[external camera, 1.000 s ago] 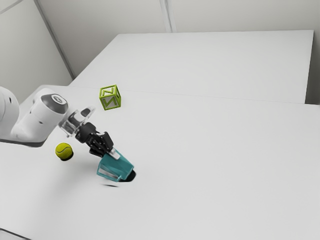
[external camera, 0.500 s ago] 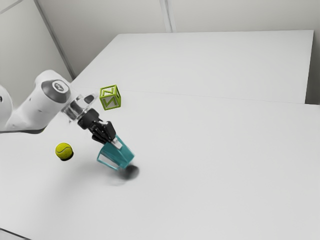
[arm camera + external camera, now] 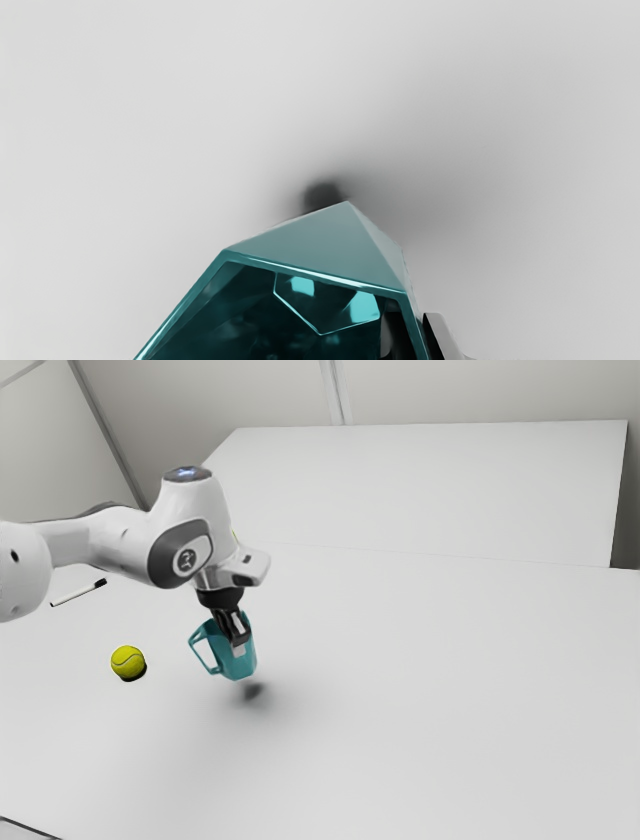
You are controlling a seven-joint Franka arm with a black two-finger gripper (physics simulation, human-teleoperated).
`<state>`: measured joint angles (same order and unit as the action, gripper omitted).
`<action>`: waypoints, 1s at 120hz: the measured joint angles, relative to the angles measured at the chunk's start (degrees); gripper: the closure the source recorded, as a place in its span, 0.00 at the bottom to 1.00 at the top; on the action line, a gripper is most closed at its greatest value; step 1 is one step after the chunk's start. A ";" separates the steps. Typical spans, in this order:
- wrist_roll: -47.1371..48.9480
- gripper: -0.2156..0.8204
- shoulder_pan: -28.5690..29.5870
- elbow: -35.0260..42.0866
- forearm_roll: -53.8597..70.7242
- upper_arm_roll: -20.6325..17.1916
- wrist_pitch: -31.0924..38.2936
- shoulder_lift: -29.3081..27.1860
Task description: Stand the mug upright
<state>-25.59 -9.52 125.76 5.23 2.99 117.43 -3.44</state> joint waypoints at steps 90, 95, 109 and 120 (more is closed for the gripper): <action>18.44 0.96 -3.26 0.10 5.42 -0.71 5.76 6.71; 19.07 0.96 -2.87 0.11 5.40 -0.71 6.19 6.96; 20.65 0.96 -2.23 0.12 5.38 -0.69 7.00 7.27; 21.71 0.96 -2.38 0.06 5.37 -0.68 7.41 7.58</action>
<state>-3.88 -11.90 125.82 10.60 2.30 124.84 4.14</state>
